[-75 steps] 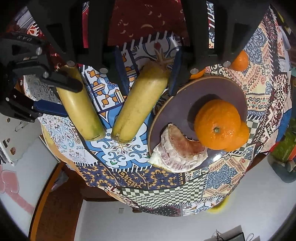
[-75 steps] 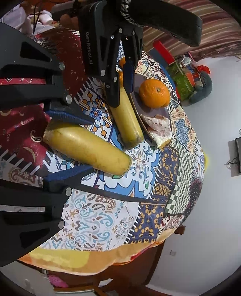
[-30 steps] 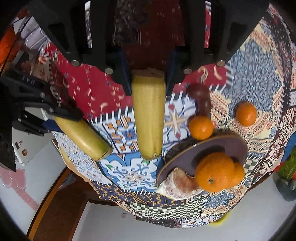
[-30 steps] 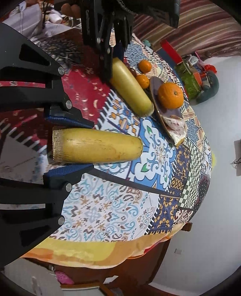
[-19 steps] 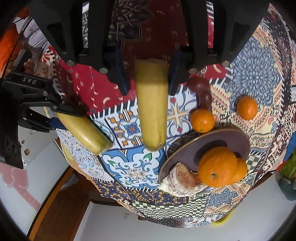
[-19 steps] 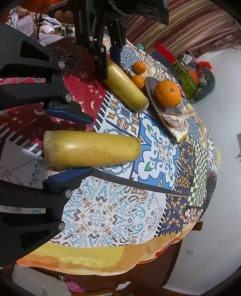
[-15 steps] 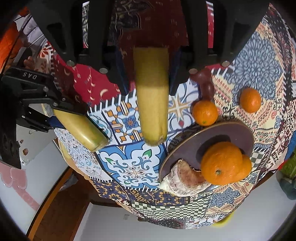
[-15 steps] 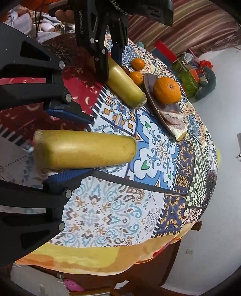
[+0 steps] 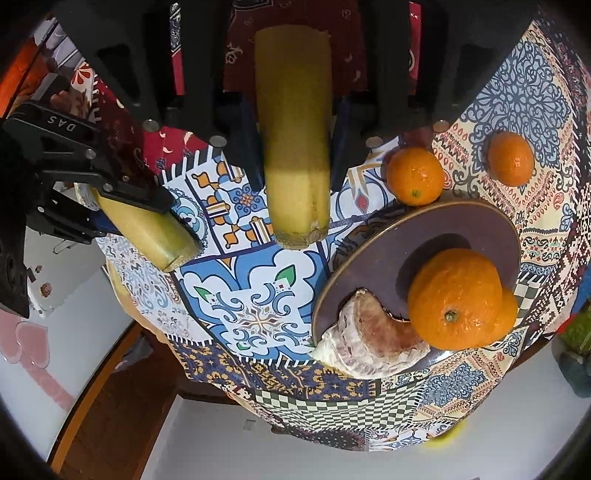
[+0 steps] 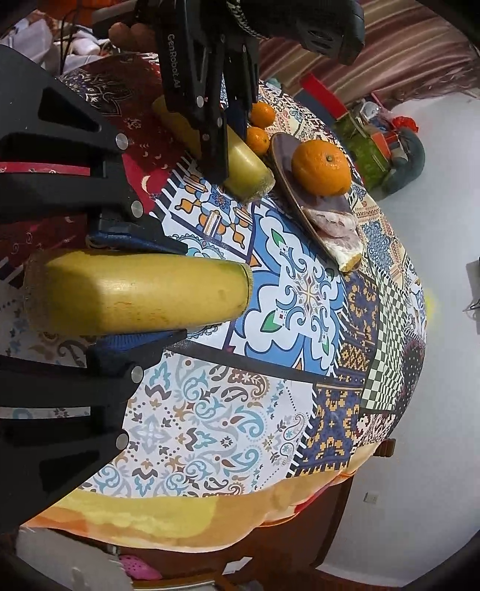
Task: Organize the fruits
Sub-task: 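Lift both corn cobs and turn them upright with both tools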
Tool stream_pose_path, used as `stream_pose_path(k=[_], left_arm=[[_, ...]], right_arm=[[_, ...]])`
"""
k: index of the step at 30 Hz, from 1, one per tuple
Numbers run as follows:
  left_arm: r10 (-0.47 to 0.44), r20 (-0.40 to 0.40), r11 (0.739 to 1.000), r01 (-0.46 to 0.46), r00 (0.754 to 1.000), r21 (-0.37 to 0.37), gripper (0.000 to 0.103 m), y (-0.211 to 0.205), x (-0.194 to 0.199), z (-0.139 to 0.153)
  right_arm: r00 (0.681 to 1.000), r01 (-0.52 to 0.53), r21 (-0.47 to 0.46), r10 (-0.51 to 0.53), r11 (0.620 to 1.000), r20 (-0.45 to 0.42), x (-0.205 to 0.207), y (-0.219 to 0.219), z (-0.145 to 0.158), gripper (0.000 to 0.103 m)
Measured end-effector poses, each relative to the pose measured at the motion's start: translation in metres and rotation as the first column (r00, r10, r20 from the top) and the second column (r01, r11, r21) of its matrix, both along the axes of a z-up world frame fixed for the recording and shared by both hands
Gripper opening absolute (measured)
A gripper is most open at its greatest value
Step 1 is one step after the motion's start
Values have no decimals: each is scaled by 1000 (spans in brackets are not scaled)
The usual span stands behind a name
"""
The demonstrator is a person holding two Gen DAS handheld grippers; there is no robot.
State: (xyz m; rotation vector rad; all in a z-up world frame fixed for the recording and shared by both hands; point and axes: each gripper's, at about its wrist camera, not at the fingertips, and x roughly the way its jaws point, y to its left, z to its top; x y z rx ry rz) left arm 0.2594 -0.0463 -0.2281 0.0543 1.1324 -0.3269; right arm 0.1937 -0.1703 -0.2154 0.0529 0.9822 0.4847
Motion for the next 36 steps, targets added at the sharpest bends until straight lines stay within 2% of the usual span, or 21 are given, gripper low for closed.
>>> stream_pose_path(k=[7, 11, 19, 27, 36], left_arm=[[26, 46, 1000, -26, 999, -2, 34, 6, -16, 13], [60, 80, 997, -56, 995, -53, 34, 19, -28, 30], [122, 162, 989, -106, 979, -108, 34, 44, -55, 62], [200, 254, 975, -168, 946, -144, 33, 72, -71, 96], [268, 333, 962, -234, 904, -140, 33, 99, -66, 120]], right_arm=[[1000, -12, 18, 12, 1000, 21, -4, 4, 8, 35], [998, -21, 24, 20, 999, 54, -9, 9, 19, 35], [990, -43, 39, 37, 998, 132, -16, 26, 47, 35], [977, -68, 54, 56, 996, 207, -13, 47, 71, 35], [961, -87, 71, 65, 994, 269, 0, 62, 92, 35]])
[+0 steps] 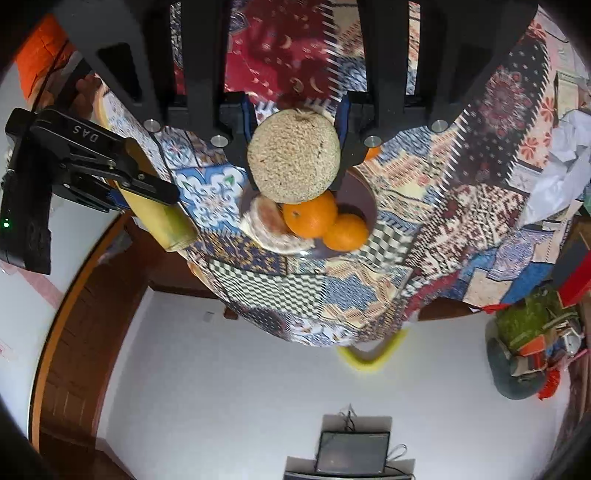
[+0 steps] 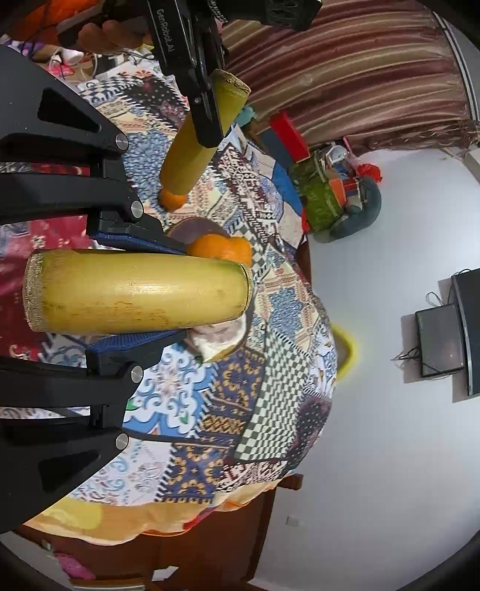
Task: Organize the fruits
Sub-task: 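Lift both corn cobs and turn them upright with both tools, then lower both held corn cobs onto the plate beside the oranges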
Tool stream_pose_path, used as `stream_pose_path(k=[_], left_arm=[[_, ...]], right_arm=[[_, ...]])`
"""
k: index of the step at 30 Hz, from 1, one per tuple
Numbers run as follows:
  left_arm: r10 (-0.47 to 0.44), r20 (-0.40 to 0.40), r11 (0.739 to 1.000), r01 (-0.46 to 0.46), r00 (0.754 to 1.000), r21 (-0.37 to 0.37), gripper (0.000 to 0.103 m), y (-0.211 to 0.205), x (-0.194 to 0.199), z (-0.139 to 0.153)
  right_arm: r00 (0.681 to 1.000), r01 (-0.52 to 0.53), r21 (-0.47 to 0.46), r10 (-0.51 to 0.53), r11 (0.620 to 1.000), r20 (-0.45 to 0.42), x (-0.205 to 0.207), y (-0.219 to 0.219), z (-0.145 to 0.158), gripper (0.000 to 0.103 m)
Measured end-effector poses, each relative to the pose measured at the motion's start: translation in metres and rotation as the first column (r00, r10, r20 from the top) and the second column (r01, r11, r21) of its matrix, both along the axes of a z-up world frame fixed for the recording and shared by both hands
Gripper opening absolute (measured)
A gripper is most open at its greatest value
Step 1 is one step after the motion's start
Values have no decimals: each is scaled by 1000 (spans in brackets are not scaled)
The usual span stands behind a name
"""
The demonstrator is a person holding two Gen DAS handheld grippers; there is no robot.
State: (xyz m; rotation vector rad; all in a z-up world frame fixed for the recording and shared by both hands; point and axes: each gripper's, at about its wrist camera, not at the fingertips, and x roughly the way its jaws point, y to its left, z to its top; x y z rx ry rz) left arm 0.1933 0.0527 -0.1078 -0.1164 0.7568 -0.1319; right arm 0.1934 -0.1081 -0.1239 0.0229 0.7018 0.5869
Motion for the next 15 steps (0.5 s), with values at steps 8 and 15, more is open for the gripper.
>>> stream_pose_path(k=[8, 15], left_arm=[[50, -4, 998, -50, 999, 26, 33, 22, 23, -7], [52, -66, 998, -49, 996, 39, 33, 33, 48, -28]], right_arm=[[1000, -2, 6, 2, 1000, 20, 19, 10, 4, 35], [1000, -11, 6, 11, 1000, 15, 40, 22, 0, 35]])
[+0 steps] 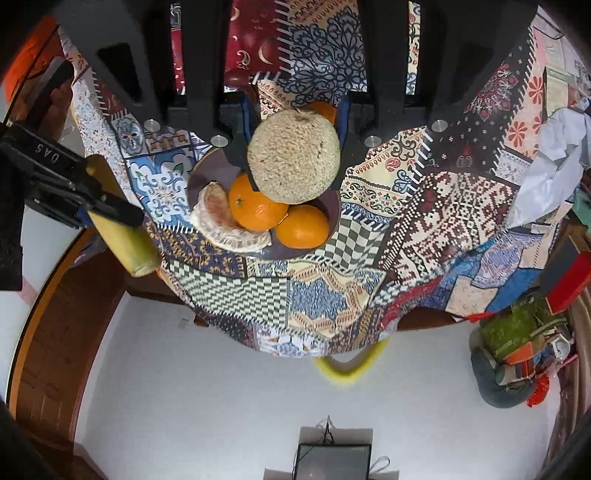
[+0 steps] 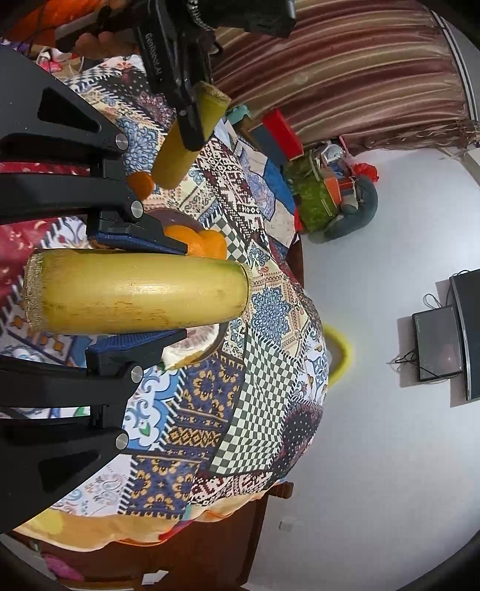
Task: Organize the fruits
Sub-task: 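Lower both held corn cobs onto the plate beside the oranges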
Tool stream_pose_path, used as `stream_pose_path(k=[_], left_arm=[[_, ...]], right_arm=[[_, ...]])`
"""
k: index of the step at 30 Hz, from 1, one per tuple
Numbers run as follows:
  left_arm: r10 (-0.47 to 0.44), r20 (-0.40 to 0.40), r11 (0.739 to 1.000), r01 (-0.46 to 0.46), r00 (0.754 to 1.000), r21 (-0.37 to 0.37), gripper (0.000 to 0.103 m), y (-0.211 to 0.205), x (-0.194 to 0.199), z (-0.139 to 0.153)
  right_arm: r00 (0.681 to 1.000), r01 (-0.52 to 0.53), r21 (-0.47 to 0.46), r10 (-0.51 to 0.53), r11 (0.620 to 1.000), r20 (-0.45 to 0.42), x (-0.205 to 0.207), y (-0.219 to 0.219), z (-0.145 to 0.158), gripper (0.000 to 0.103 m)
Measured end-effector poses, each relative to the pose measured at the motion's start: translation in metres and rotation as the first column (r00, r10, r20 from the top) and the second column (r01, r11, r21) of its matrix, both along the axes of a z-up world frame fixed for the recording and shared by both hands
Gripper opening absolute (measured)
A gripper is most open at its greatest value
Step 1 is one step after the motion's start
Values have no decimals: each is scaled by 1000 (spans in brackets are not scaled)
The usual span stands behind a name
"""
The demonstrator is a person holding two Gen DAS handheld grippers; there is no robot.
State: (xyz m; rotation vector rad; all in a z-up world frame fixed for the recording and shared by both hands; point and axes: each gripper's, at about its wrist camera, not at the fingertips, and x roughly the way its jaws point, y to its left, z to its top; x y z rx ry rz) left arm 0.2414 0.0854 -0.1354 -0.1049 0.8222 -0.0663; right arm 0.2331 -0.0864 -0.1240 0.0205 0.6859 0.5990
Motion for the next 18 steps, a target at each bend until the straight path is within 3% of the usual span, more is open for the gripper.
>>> stream_pose_path(k=[4, 18], left_arm=[[-6, -35, 1000, 5, 999, -26, 33, 2, 14, -12], [-8, -94, 1000, 6, 996, -17, 33, 2, 63, -39]], right_arm=[[1000, -7, -6, 7, 1000, -7, 11, 8, -5, 35], [998, -43, -24, 41, 999, -52, 49, 26, -26, 35]])
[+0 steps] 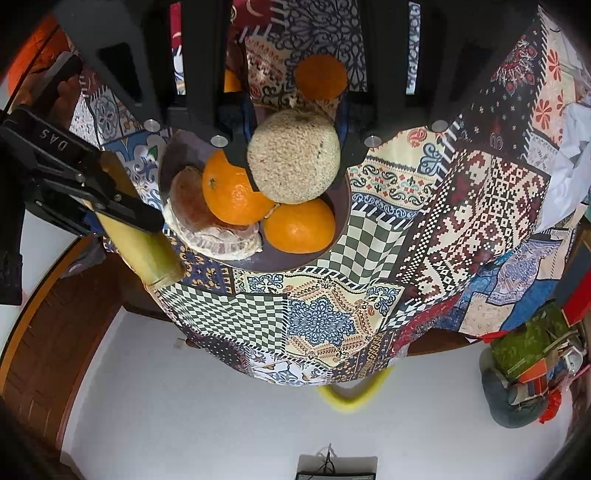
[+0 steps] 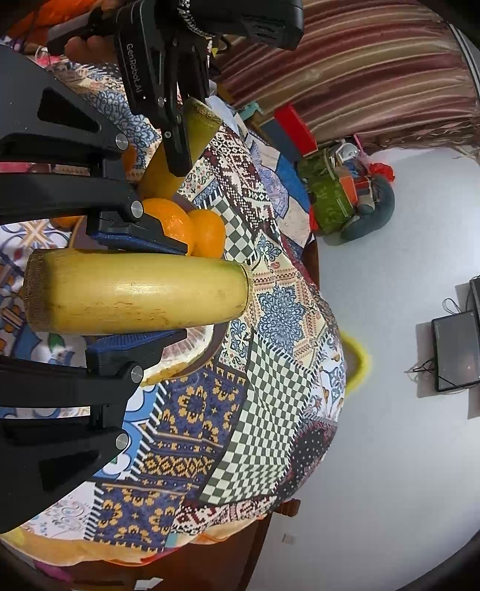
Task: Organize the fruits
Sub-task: 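Lower both held corn cobs onto the plate beside the oranges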
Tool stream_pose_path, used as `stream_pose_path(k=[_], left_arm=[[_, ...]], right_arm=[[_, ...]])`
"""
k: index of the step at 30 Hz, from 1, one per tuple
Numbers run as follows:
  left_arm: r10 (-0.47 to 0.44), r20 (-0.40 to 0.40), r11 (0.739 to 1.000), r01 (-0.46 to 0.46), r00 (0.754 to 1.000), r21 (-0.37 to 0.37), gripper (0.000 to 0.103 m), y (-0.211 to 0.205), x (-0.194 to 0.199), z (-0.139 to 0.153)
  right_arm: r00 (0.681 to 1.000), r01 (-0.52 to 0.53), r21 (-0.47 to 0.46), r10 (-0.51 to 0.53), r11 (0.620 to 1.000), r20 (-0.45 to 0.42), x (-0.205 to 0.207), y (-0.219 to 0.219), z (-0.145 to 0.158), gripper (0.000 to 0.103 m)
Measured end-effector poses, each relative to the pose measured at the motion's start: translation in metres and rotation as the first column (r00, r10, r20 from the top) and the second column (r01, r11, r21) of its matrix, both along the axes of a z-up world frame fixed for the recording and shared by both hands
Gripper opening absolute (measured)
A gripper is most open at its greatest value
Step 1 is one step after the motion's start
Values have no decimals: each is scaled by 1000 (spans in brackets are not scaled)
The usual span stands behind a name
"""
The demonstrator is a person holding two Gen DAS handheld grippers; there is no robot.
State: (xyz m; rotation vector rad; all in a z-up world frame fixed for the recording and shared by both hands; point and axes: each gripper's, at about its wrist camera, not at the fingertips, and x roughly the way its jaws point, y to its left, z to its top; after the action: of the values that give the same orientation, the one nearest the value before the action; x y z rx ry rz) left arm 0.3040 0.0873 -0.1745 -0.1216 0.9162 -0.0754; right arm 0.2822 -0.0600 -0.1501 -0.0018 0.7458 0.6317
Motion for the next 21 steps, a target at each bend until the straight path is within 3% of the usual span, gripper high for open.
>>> stream_pose_path(k=[21], left_arm=[[5, -9, 1000, -5, 1000, 0, 33, -4, 59, -12]], right_arm=[[997, -50, 1, 50, 999, -64, 41, 15, -18, 35]])
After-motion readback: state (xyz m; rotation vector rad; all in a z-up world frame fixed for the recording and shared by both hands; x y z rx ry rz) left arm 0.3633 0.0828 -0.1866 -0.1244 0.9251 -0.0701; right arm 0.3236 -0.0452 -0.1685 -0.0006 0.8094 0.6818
